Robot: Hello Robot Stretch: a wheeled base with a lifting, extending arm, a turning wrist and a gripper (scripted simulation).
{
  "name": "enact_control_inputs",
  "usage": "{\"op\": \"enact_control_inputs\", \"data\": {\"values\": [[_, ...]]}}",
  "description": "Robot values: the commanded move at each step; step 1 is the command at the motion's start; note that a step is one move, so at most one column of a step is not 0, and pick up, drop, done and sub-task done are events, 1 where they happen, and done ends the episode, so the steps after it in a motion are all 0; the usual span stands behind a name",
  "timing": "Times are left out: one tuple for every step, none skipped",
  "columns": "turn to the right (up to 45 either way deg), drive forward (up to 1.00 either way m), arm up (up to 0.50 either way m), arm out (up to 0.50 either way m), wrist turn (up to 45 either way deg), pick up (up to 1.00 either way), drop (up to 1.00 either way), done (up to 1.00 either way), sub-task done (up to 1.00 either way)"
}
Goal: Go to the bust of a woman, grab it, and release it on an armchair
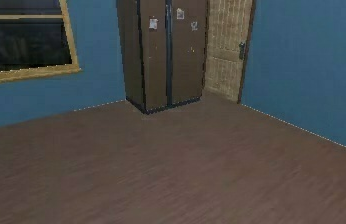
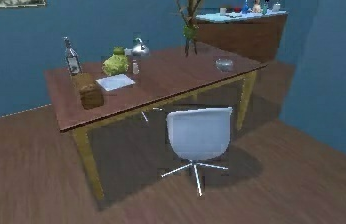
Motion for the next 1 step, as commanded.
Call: {"op": "enact_control_inputs", "data": {"values": [[21.0, 0.00, 0.00, 0.00, 0.0, 0.00, 0.00, 0.00, 0.00]]}}
